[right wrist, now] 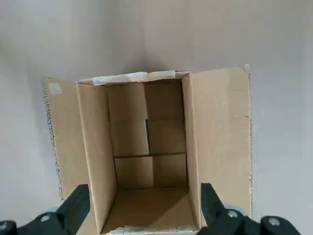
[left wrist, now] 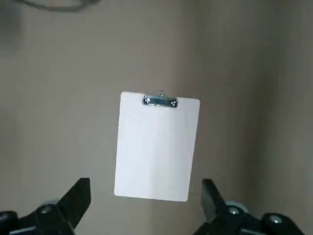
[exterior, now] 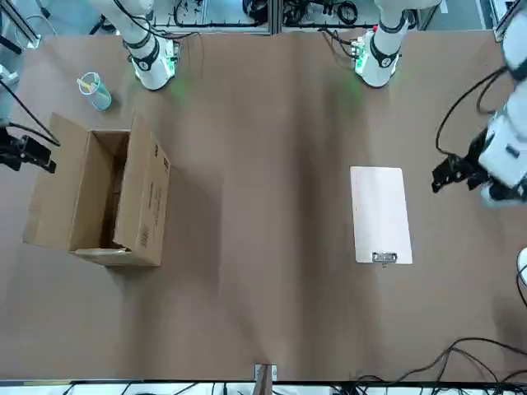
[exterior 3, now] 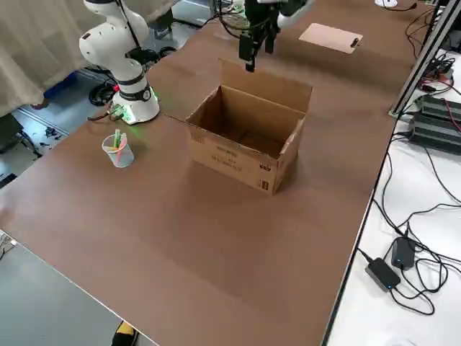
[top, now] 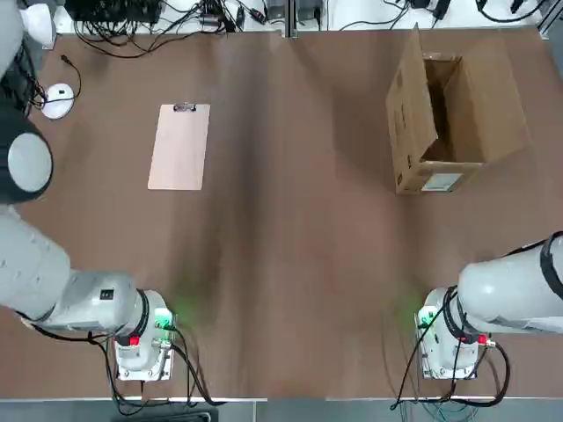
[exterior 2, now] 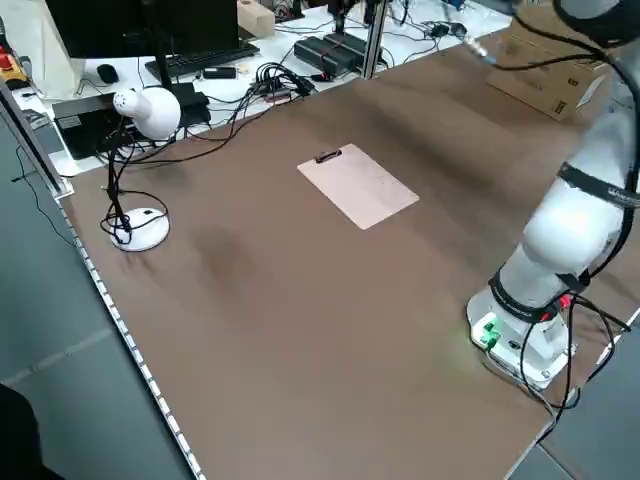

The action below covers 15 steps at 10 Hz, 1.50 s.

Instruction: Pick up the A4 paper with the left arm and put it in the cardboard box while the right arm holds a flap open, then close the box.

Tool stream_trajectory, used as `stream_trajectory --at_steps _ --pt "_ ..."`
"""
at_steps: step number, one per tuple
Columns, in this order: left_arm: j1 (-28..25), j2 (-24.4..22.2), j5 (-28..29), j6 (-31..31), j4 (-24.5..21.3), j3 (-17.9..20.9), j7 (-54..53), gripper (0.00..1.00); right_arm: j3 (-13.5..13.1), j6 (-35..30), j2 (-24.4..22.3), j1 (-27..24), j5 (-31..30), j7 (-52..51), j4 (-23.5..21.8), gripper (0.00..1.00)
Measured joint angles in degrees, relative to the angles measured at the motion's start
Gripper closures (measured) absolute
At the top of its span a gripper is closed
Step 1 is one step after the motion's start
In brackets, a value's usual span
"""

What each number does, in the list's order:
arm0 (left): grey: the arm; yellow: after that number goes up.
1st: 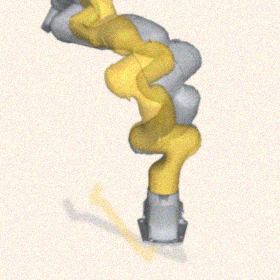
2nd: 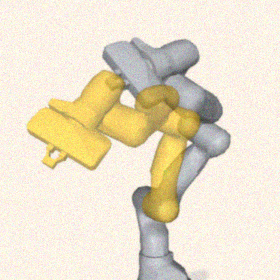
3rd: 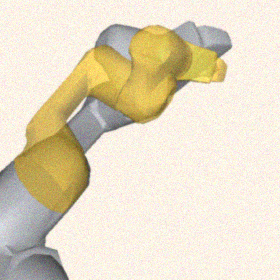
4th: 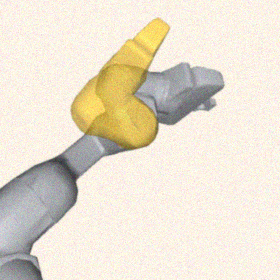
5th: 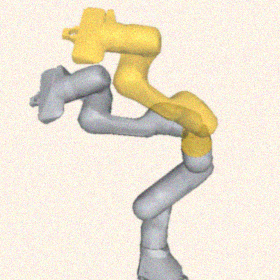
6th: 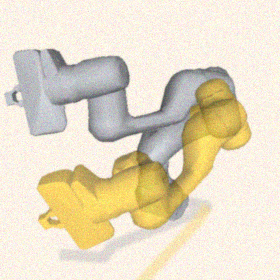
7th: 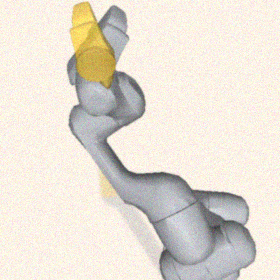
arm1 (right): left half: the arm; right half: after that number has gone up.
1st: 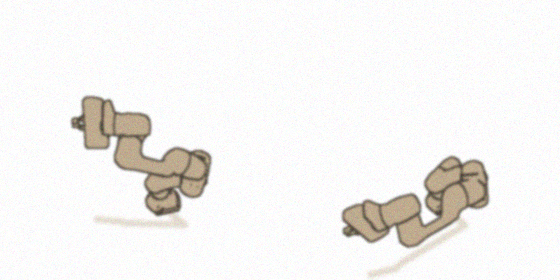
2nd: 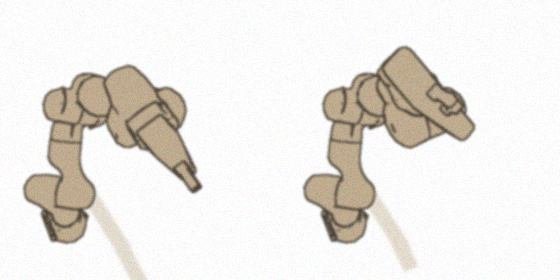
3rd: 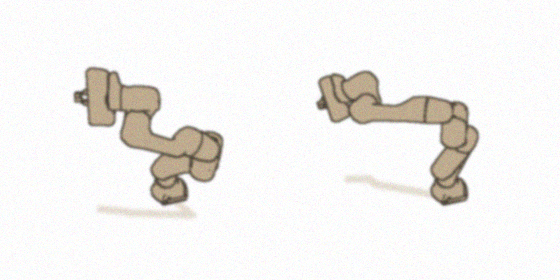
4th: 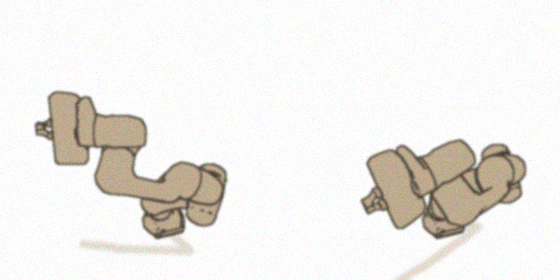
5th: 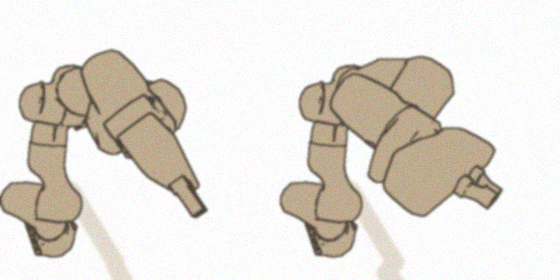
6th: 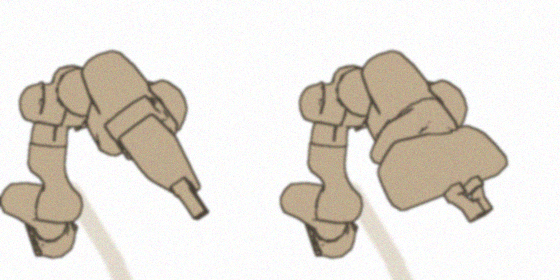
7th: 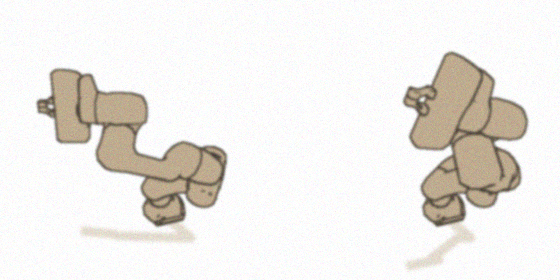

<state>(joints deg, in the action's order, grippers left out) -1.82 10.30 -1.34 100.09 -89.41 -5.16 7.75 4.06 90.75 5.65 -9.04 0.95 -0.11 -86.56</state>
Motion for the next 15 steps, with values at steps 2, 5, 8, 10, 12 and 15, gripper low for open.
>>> stream_trajectory --at_steps 2,5,8,10,12,15 --pt "-0.57 4.92 -0.27 2.19 0.11 0.17 6.21 0.0 -0.05 -0.57 1.89 -1.65 0.0 -0.09 -0.15 0.0" --pt "-0.71 10.57 -0.3 8.62 0.23 0.18 34.22 0.0 -0.05 -0.95 5.14 -2.61 0.0 -0.13 -0.23 0.0" --pt "-2.23 16.19 -1.83 16.58 0.33 0.2 56.75 0.0 -0.14 -0.86 7.88 -6.24 -0.12 -1.32 -0.18 0.0" --pt "-1.63 20.65 -1.83 20.77 0.33 0.13 69.29 0.0 -0.22 -0.81 7.88 -9.65 -0.63 -6.62 0.21 0.0" --pt "-1.05 23.88 -1.77 22.24 0.36 0.08 76.11 0.0 -0.25 0.52 8.07 -12.0 -1.1 -10.58 0.29 0.0" --pt "0.94 27.08 0.38 26.85 -0.4 0.05 82.47 0.0 -0.17 3.31 9.79 -12.38 -1.19 -13.5 0.24 0.0"
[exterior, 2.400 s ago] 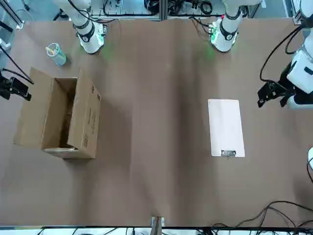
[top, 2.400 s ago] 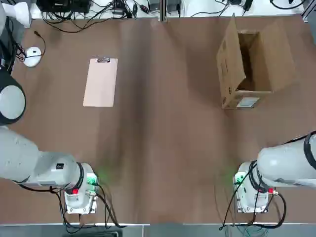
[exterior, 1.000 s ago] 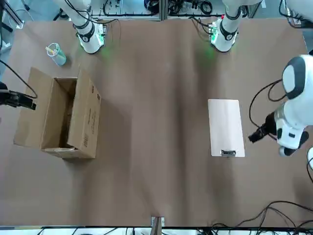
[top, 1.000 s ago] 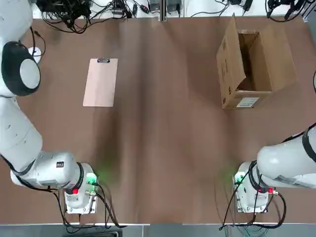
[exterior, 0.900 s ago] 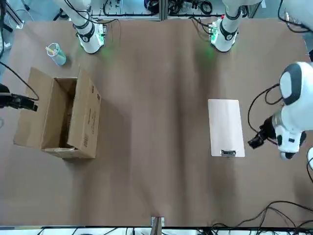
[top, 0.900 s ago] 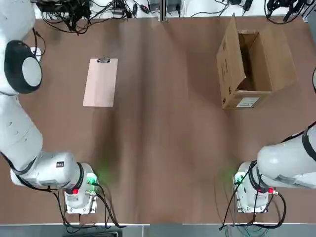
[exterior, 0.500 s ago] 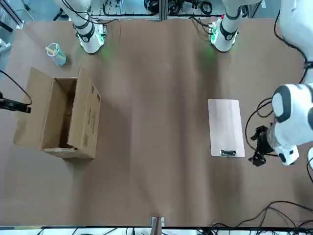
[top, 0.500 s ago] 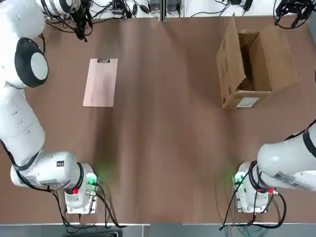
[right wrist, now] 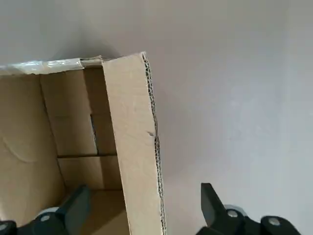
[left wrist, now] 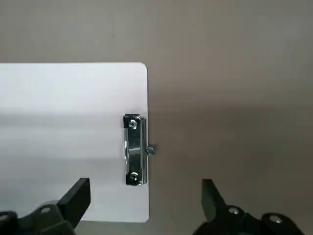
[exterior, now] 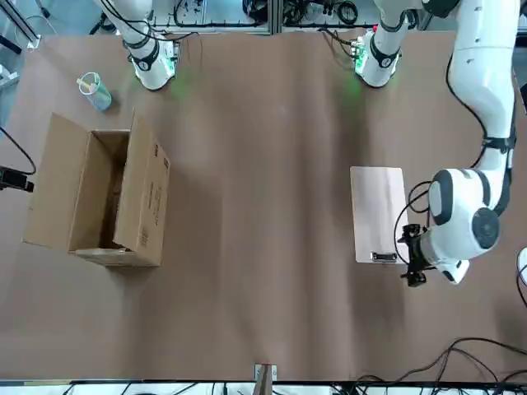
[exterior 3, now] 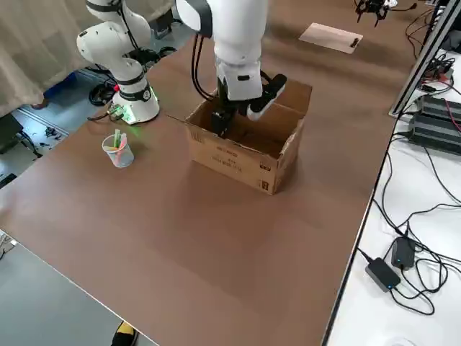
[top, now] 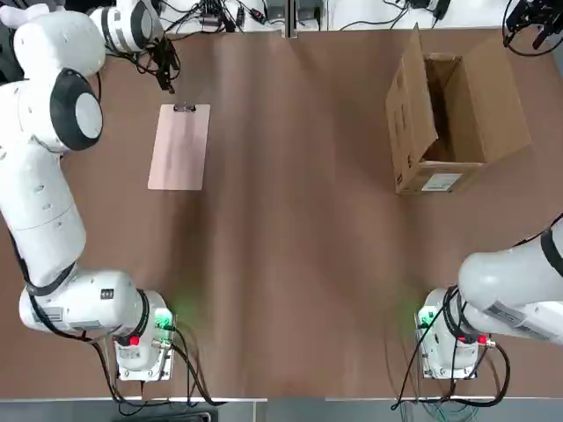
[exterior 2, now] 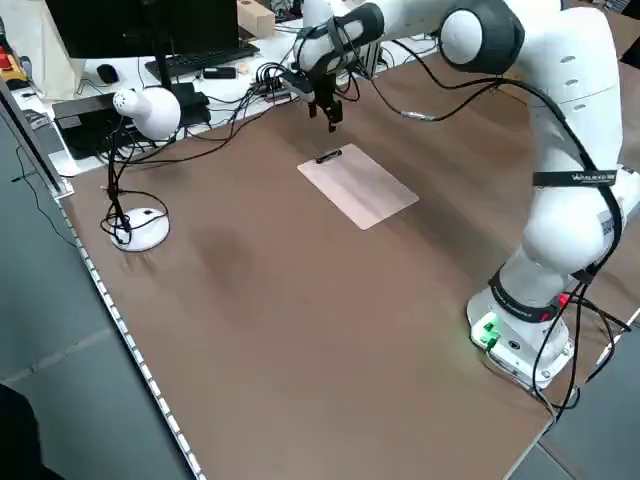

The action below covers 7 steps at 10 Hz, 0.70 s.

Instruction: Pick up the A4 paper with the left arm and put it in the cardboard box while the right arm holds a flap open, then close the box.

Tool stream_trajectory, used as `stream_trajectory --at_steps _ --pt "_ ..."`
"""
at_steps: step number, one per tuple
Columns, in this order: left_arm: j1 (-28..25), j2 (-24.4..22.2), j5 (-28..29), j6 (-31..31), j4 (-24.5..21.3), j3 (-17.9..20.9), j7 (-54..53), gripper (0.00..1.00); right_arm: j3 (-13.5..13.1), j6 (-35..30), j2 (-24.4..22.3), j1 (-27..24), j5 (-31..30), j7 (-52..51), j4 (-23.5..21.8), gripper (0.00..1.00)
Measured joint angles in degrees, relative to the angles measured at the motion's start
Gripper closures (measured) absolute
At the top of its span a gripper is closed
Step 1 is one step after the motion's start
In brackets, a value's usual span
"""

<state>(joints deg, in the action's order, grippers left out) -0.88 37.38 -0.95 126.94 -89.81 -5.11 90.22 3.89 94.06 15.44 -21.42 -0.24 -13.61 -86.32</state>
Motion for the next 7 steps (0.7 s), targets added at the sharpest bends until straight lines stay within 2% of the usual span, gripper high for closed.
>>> stream_trajectory --at_steps 2,4,7 --pt "0.57 2.72 2.72 2.69 -0.84 0.0 0.36 0.0 0.79 1.02 1.38 2.05 -1.59 -1.71 1.41 0.0" --pt "0.73 4.61 3.52 3.82 -1.01 0.01 0.36 0.0 1.04 1.05 2.46 7.53 -7.59 -3.41 5.12 0.0" --pt "1.62 5.66 4.68 5.3 -1.4 -0.01 0.89 0.0 1.04 0.93 2.89 10.07 -8.89 -12.02 6.43 0.0"
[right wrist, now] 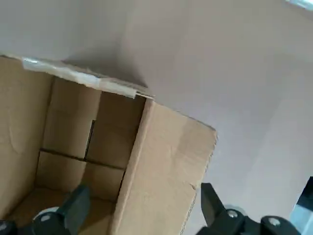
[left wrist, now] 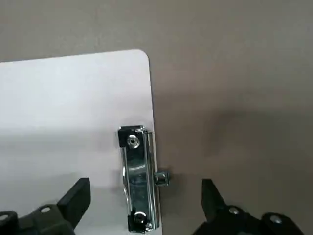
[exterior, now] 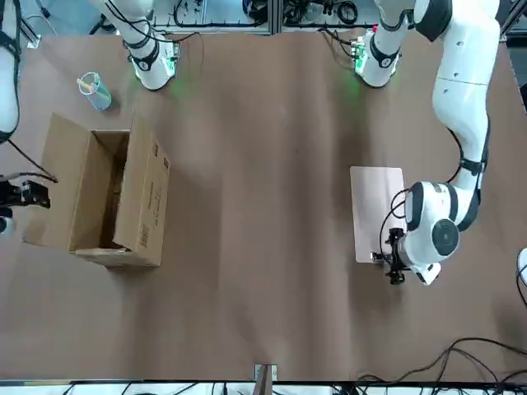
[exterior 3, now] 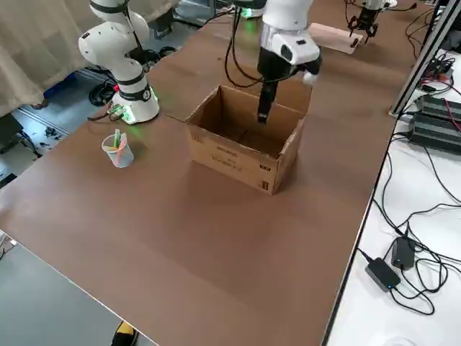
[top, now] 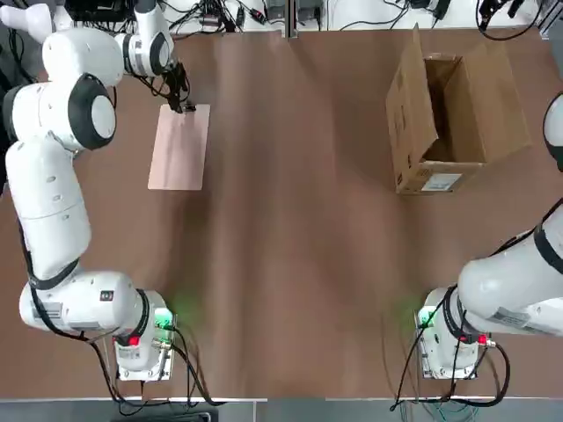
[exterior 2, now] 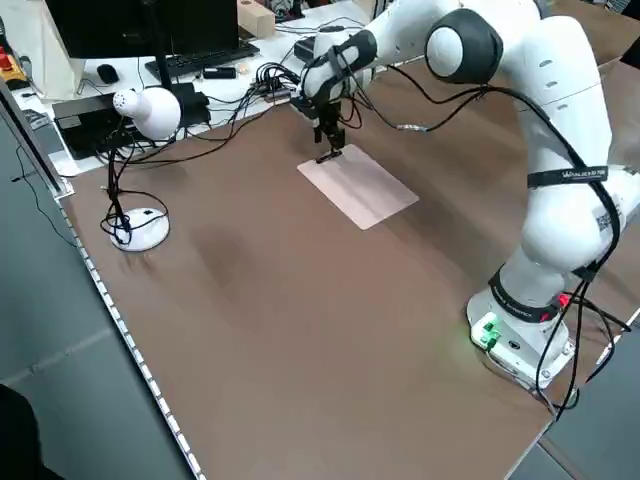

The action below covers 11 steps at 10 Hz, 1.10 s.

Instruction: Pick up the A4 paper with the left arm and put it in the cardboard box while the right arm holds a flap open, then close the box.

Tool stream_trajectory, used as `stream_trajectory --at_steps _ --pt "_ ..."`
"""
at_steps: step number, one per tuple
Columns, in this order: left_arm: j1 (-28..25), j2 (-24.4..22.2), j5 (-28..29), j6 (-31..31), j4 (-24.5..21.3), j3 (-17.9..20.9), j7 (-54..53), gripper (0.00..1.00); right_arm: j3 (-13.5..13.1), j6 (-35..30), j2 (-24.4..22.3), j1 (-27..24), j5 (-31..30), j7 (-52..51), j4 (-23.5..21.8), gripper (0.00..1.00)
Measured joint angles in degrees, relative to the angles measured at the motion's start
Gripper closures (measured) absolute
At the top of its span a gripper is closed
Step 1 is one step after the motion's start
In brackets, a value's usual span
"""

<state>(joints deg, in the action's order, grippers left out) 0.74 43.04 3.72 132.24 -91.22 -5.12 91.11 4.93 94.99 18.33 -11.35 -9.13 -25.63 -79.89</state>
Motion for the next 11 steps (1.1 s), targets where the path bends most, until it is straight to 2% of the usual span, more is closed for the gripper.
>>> stream_trajectory --at_steps 3,6,8,11 --pt "0.12 0.57 0.15 1.22 -0.15 0.04 0.08 0.01 -0.22 -0.02 1.45 -0.12 0.01 -18.83 0.0 0.0" --pt "0.07 0.7 0.51 1.56 -0.21 0.09 0.1 0.18 0.32 2.09 5.96 0.13 0.11 -28.08 0.0 0.0" --pt "-0.09 0.73 0.52 1.58 -0.27 0.15 0.11 0.32 1.11 6.37 8.08 0.73 0.14 -41.35 0.04 0.0" --pt "-0.15 0.73 0.52 1.61 -0.31 0.15 0.13 0.42 1.13 10.31 10.5 0.61 0.17 -49.86 0.11 0.0"
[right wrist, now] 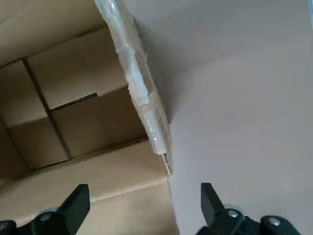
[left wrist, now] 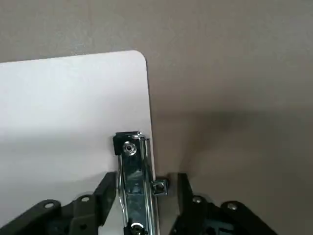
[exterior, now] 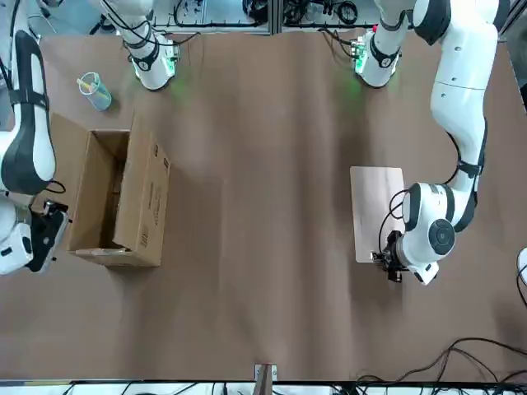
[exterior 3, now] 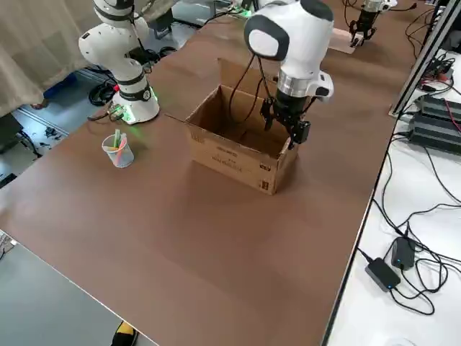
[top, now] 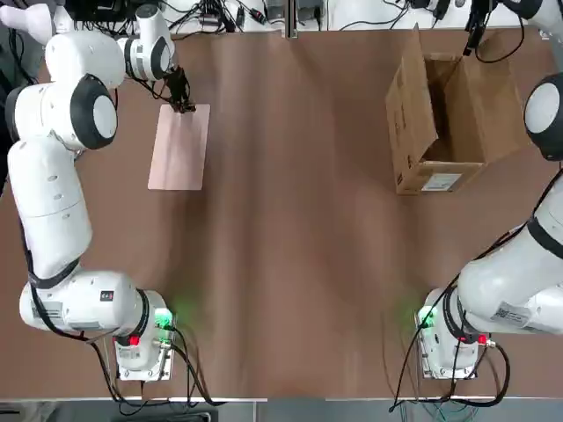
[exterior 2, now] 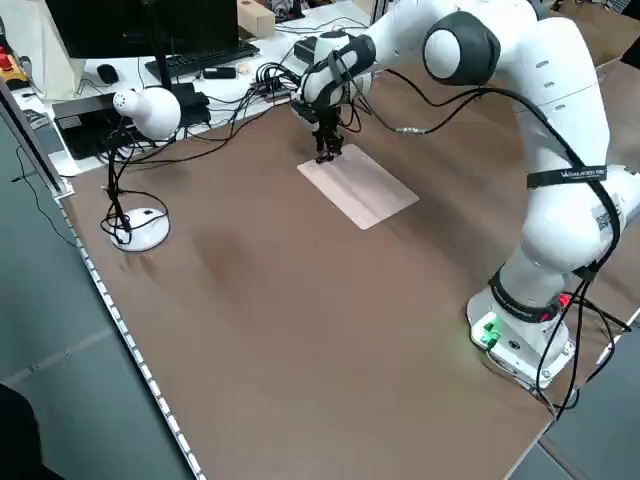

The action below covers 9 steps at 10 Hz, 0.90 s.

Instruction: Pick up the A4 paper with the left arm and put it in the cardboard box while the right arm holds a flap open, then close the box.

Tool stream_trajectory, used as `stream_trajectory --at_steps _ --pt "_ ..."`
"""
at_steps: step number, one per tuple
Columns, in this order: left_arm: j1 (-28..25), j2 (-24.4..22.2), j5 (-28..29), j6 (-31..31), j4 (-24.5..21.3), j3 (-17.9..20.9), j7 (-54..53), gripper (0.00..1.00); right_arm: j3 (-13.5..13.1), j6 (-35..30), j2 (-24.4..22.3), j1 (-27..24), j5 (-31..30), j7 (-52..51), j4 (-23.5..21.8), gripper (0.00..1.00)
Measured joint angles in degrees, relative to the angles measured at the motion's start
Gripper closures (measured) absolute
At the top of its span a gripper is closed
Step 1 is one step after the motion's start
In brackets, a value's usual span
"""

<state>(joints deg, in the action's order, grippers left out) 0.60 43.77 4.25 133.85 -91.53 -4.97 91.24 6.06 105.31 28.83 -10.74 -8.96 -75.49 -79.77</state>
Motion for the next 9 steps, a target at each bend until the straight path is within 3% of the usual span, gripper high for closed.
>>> stream_trajectory --at_steps 4,7,9 --pt "0.01 0.12 0.0 0.04 -0.07 -0.01 0.01 0.52 -0.08 5.26 4.66 -0.5 0.15 -6.17 0.08 0.0" --pt "0.0 -0.04 0.0 0.04 -0.04 -0.01 0.21 0.67 -0.09 6.28 5.66 -0.77 1.25 -10.97 0.24 0.0" --pt "0.01 -0.08 0.0 0.05 -0.02 -0.02 1.34 0.7 -0.14 6.48 6.29 -1.29 3.29 -13.34 0.36 0.03"
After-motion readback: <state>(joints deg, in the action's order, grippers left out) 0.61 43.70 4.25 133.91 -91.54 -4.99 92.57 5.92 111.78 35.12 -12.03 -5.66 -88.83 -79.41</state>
